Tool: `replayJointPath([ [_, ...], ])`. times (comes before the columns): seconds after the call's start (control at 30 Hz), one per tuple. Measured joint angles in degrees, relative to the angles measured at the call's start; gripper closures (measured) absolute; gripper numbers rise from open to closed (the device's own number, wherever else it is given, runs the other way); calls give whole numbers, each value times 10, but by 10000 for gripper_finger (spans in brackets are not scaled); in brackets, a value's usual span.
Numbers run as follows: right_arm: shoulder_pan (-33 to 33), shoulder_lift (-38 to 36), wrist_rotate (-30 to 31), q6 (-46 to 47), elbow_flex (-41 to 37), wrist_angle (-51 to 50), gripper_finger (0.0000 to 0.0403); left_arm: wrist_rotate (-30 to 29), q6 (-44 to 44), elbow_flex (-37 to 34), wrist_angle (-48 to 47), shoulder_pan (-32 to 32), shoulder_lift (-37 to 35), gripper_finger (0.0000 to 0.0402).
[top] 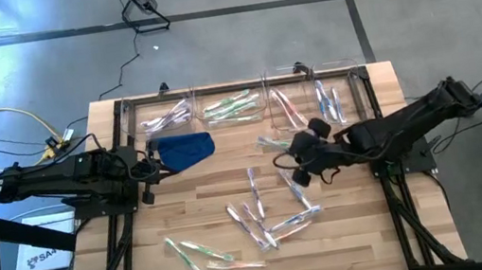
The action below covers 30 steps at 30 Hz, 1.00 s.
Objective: Pick & Place Toothbrushes
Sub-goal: Put the blue toothbrush into the right transparent bin
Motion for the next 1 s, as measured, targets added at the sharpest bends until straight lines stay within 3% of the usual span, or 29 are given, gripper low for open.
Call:
replayJointPath([
  [0.4, -177, 0, 4, 37, 0, -33, 380, 0, 15, 0, 0, 0, 0, 400],
  [0.77, -367, 0, 4, 156, 0, -166, 380, 0, 15, 0, 0, 0, 0, 400],
  [1.0, -451, 2, -2, 172, 0, -169, 380, -1, 15, 0, 0, 0, 0, 400],
])
